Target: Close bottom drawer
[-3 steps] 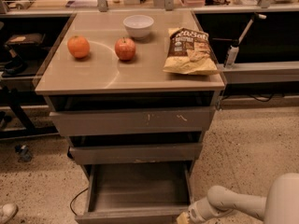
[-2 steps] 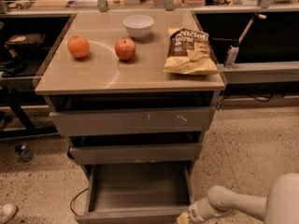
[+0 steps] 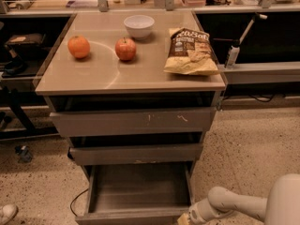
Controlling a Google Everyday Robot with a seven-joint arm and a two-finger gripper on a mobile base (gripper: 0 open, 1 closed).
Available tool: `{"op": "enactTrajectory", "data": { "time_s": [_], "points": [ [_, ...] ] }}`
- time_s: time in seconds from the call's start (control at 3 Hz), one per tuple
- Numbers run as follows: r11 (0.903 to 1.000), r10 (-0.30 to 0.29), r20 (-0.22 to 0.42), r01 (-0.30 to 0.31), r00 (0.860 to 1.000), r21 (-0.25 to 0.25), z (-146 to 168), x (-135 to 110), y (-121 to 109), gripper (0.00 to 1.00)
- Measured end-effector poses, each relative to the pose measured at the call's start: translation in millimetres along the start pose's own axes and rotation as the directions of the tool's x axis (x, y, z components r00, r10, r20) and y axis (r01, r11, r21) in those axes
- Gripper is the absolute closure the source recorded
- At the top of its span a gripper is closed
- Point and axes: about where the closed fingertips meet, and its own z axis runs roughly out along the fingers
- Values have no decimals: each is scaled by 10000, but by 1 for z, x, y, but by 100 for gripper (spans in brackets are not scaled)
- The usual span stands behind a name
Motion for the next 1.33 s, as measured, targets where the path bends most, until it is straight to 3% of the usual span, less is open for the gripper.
{"op": "enactTrajectory", "data": {
  "time_s": [0.33, 0.67, 1.0, 1.33],
  "points": [
    [10000, 0, 0, 0, 10000, 0, 0, 0, 0, 12],
    [10000, 0, -1, 0, 10000, -1, 0, 0, 0, 0],
    [10000, 0, -1, 0, 10000, -1, 0, 0, 0, 0],
    [10000, 0, -1, 0, 10000, -1, 0, 0, 0, 19]
  ]
}}
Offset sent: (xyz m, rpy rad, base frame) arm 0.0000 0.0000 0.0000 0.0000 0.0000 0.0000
